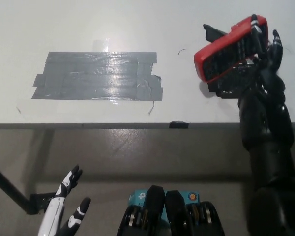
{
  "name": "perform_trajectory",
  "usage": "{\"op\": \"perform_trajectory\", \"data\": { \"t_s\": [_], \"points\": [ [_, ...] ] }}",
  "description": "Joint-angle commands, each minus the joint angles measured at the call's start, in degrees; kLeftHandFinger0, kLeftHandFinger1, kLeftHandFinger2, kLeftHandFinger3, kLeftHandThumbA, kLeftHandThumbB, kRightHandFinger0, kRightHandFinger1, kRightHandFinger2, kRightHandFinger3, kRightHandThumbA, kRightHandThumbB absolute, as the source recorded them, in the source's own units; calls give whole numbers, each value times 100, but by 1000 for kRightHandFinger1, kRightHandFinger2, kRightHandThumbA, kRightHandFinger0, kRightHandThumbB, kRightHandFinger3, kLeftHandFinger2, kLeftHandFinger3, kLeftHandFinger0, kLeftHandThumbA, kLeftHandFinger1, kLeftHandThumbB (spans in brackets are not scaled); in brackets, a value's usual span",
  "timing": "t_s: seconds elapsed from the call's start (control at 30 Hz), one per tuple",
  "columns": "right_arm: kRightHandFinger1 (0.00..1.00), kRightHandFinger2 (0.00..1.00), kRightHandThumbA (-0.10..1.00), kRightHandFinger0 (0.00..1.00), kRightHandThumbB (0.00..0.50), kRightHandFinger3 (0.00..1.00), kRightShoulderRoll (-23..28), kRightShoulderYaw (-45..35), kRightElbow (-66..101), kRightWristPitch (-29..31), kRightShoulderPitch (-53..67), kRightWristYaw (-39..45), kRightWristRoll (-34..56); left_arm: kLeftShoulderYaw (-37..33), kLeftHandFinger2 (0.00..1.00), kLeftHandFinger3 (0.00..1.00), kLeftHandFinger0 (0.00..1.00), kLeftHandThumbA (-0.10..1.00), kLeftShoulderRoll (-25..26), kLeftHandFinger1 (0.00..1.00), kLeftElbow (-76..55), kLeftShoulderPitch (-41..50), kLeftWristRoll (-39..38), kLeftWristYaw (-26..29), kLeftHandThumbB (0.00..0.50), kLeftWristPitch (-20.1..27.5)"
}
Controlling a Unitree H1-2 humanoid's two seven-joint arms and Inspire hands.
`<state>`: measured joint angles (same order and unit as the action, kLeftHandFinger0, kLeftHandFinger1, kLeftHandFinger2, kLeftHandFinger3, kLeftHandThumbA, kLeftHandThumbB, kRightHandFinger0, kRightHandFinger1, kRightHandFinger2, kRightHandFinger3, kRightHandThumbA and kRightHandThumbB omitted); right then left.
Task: The robot first picks the multimeter with right hand and then unfolds the black stand on the back of it using left hand
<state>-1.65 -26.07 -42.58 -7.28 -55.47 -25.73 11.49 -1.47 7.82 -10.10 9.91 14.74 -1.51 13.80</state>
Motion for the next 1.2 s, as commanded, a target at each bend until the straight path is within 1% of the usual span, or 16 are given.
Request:
{"op": "perform_trajectory", "data": {
  "t_s": [0.0,0.13,0.2,0.23,0.33,0.47,0.67,0.77,0.83,0.87,0.97,1.0,1.03,1.07,1.13,1.17],
  "points": [
    [227,775,-100,0,74,1000,-566,-477,2898,-1135,-97,1162,2764,-64,1000,1000,1000,891,-78,1000,-1406,-302,-289,-98,177,-127],
    [251,737,-100,0,108,1000,-846,-366,3740,-1721,318,1228,3491,-139,1000,1000,1000,944,-122,1000,-2057,-718,-327,-219,211,-412],
    [261,734,-100,0,113,1000,-983,-286,4056,-1904,501,1221,3772,-175,1000,1000,1000,939,-169,1000,-2313,-975,-374,-252,205,-529],
    [271,738,-100,0,120,1000,-1075,-253,4212,-1950,602,1160,3962,-193,1000,1000,1000,949,-227,1000,-2471,-1124,-334,-271,223,-680],
    [286,740,-100,0,118,1000,-1267,-57,4487,-1964,898,1191,4332,-229,1000,1000,1000,1000,-284,1000,-2737,-1472,-263,-323,244,-886],
    [348,770,-100,0,131,1000,-1465,172,4737,-1964,1244,1171,4572,-329,1000,1000,1000,999,-417,1000,-2933,-1800,-208,-370,260,-1137],
    [409,782,-100,0,132,993,-1474,414,4957,-1964,1470,1134,5270,-461,1000,1000,1000,1000,-507,1000,-2973,-2217,-71,-484,265,-1288],
    [393,765,-100,0,163,1000,-1440,693,5187,-1964,1667,1261,5546,-529,1000,1000,1000,1000,-599,1000,-2960,-2451,101,-518,269,-1357],
    [351,768,-100,0,165,1000,-1389,887,5302,-1964,1798,1455,5652,-564,1000,1000,1000,1000,-623,1000,-2969,-2602,197,-563,268,-1420],
    [335,780,-100,0,139,1000,-1314,1094,5392,-1964,1930,1868,5646,-602,1000,1000,1000,1000,-645,1000,-2954,-2781,264,-593,278,-1430],
    [295,805,-100,0,152,993,-1207,1331,5497,-1964,2097,2207,5607,-668,1000,1000,1000,1000,-689,1000,-2966,-2915,343,-612,288,-1448],
    [225,769,-100,0,177,894,-1159,1457,5542,-1964,2148,2395,5634,-688,1000,1000,1000,1000,-713,1000,-2992,-3000,352,-624,311,-1513],
    [167,716,-100,0,182,821,-1126,1548,5602,-1964,2197,2433,5641,-710,1000,1000,1000,1000,-730,1000,-3013,-3038,377,-631,313,-1549],
    [41,592,-100,0,216,654,-1070,1668,5676,-1964,2258,2470,5699,-742,1000,1000,1000,1000,-759,1000,-3040,-3081,408,-646,324,-1591],
    [2,522,-100,0,222,571,-1046,1783,5791,-1964,2344,2447,5765,-792,1000,1000,1000,1000,-792,1000,-3079,-3106,456,-676,324,-1641],
    [0,442,-100,0,220,486,-1022,1875,5859,-1964,2391,2469,5811,-823,1000,1000,1000,1000,-801,1000,-3096,-3142,473,-705,325,-1662]
  ]
}}
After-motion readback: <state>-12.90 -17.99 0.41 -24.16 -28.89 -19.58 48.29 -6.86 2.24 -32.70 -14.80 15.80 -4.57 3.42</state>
